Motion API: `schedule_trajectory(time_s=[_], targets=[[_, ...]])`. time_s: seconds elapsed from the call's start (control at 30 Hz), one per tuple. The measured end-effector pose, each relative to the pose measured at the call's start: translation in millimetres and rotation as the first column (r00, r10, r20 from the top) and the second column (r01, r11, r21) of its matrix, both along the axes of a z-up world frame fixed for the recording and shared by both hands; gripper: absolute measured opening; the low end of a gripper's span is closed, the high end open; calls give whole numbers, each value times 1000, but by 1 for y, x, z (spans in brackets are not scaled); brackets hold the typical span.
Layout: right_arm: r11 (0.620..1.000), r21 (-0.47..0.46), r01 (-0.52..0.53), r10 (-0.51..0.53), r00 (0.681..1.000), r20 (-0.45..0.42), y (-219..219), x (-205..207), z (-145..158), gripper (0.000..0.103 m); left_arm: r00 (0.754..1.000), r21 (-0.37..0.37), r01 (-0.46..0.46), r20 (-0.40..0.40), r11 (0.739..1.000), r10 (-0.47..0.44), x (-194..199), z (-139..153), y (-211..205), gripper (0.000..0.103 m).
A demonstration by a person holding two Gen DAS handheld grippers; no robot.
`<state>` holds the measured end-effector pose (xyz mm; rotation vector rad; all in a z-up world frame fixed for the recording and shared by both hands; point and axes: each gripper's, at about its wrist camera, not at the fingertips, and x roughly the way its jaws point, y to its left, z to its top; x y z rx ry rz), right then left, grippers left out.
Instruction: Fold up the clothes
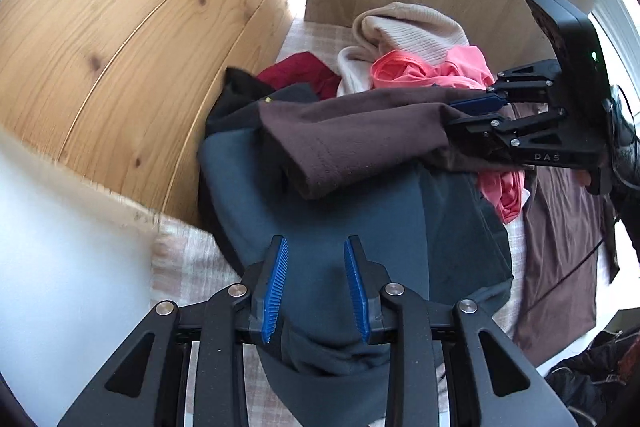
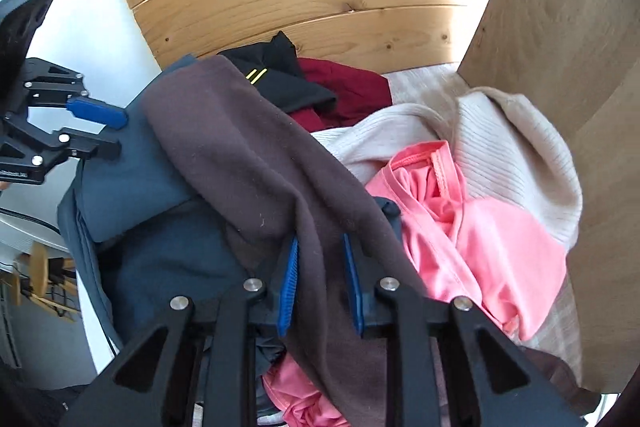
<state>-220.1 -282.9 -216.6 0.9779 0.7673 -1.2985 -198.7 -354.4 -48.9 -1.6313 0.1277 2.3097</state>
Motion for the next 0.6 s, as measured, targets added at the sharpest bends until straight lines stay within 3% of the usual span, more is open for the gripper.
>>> schedule_trajectory(time_s=[0.27,0.43,0.6], targets=[[1000,7,2,-2,1000,20,1,-7,-4,22,996,-50,85,-19,995,-87,-19,-6,28,35],[1000,12,6,-7,999,31,1,-12,-5,22,996,-107,75,-32,991,-79,-30,-13,25,35],[1000,16,8,-9,999,40,1,-17,-6,22,996,-33,73,-50,997,-74,-31,-6,13,36]])
